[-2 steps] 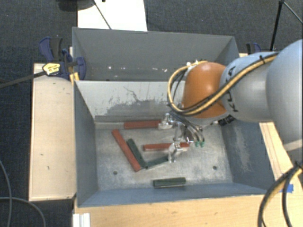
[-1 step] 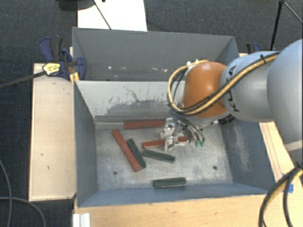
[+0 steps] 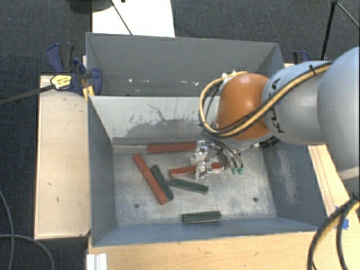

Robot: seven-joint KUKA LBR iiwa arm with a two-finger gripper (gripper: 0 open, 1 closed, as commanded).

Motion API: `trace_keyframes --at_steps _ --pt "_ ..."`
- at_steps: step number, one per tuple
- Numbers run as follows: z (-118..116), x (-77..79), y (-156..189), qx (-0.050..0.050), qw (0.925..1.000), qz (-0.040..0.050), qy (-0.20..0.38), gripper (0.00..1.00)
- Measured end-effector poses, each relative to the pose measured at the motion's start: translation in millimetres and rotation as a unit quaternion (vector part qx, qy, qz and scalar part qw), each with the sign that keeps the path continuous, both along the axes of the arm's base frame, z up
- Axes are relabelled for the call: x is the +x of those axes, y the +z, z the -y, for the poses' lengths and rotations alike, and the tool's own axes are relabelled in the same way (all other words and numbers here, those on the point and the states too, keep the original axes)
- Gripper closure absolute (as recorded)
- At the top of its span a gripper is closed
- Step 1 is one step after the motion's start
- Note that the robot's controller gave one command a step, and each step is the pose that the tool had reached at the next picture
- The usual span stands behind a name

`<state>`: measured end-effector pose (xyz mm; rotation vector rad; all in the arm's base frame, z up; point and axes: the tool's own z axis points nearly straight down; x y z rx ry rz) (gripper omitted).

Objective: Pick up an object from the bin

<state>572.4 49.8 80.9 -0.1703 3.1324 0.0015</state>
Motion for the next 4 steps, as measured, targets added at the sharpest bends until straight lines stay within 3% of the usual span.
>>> trace_keyframes --at_steps 2,4 --pt "0 -3.2 20 -0.001 1.0000 -0.0065 0.000 1.00" --pt "0 -1.0 67 0.000 1.0000 -0.0010 0.000 1.00"
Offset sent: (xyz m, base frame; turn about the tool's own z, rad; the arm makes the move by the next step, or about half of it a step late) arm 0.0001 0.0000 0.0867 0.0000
